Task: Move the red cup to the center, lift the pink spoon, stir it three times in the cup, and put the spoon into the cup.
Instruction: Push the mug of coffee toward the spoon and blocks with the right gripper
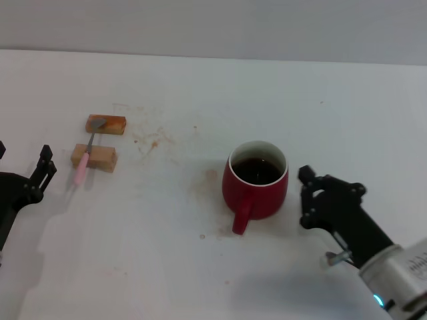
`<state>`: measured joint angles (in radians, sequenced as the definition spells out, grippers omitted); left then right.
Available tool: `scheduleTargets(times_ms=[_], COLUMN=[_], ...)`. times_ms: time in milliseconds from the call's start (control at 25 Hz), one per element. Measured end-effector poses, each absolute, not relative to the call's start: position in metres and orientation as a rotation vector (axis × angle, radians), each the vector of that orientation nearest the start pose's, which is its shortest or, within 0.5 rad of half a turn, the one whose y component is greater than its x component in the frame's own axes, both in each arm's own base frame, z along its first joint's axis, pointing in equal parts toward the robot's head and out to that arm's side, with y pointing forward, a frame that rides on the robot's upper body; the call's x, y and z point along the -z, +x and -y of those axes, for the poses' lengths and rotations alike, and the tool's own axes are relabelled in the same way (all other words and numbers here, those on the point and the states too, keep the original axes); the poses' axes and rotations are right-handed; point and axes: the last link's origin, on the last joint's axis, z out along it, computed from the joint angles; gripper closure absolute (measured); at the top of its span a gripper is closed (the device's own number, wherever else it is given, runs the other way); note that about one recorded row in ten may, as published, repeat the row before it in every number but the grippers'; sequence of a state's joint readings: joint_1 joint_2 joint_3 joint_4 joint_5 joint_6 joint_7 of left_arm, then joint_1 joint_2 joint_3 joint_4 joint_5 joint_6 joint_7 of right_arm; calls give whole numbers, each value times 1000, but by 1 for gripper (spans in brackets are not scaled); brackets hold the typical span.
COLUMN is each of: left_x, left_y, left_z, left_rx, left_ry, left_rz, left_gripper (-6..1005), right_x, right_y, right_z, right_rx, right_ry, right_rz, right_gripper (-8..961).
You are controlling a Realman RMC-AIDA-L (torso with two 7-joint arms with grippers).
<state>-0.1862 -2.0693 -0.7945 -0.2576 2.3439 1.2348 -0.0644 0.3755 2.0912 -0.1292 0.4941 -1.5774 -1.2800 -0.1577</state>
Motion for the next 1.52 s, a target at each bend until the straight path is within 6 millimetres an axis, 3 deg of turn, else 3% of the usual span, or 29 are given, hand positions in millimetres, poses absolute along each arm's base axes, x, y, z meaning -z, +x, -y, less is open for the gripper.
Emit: scheduleTargets(times_ms=[280, 680, 1520], left_x=[26, 26, 21], left_y=[-363, -359, -358], left_z=[-250, -255, -262], left_rx=[604, 618, 623], left_ry=[-1609, -1609, -1596], left_rz=[567, 559, 541], left_gripper=[183, 183, 184], right_x=[102, 117, 129], right_y=[286, 287, 266], right_z=[-227, -213, -251], right_rx=[-755, -725, -716], right_ry=[-1812, -1857, -1952], right_rz=[-560, -658, -646], right_gripper=[952, 952, 953])
